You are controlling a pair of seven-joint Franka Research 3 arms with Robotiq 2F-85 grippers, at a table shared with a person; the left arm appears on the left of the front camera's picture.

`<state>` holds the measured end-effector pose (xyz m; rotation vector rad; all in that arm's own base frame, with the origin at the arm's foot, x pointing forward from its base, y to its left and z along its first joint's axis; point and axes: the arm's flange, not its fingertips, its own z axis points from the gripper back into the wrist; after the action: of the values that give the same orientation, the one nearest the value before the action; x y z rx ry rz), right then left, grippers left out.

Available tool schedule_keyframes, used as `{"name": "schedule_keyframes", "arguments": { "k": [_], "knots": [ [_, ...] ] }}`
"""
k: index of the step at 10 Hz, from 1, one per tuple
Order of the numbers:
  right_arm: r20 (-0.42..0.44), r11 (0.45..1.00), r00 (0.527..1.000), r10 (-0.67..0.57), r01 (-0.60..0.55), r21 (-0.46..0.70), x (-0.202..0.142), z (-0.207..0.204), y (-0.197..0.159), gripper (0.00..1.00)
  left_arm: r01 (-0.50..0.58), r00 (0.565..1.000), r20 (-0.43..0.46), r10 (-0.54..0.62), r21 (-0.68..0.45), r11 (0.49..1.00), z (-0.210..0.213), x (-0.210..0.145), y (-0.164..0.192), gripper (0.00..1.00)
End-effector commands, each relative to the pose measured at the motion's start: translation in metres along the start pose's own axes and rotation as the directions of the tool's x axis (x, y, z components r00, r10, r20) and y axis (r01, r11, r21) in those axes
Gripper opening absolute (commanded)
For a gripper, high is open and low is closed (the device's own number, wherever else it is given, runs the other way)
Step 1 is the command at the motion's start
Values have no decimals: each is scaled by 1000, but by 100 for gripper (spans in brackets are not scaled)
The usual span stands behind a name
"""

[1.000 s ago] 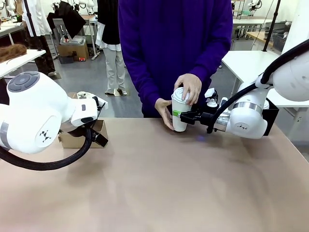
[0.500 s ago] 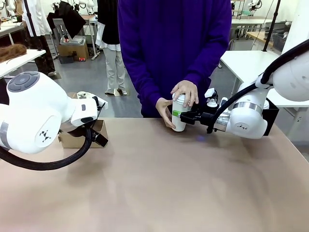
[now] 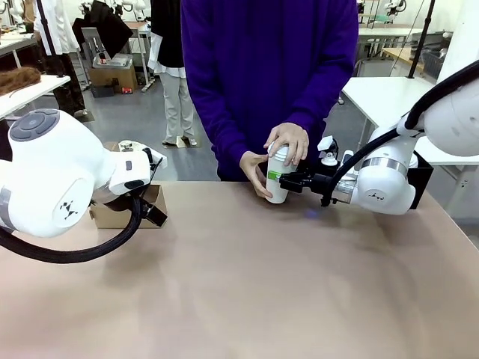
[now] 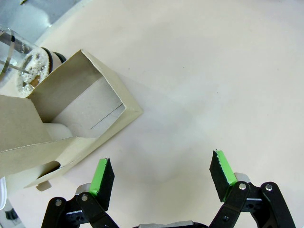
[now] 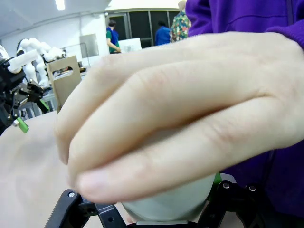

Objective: Pour a drink into a cup and package it in a carrier.
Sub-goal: When a person places the Paper Cup Lid on the 600 ml Paper Cup , lift the 600 ml Paper Cup.

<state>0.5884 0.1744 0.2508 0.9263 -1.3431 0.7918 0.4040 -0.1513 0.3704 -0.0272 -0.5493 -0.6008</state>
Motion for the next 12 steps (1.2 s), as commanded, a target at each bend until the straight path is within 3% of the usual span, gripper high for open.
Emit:
{"name": "schedule_keyframes", "arguments": {
  "k": [1, 12],
  "knots": [
    [7, 1000, 1000, 4, -4, -1, 6, 0, 3, 80, 1, 1000, 1, -1, -1, 1000, 0, 0, 0, 100],
    [7, 1000, 1000, 4, -4, -1, 6, 0, 3, 80, 1, 1000, 1, -1, -1, 1000, 0, 0, 0, 100]
  ]
}}
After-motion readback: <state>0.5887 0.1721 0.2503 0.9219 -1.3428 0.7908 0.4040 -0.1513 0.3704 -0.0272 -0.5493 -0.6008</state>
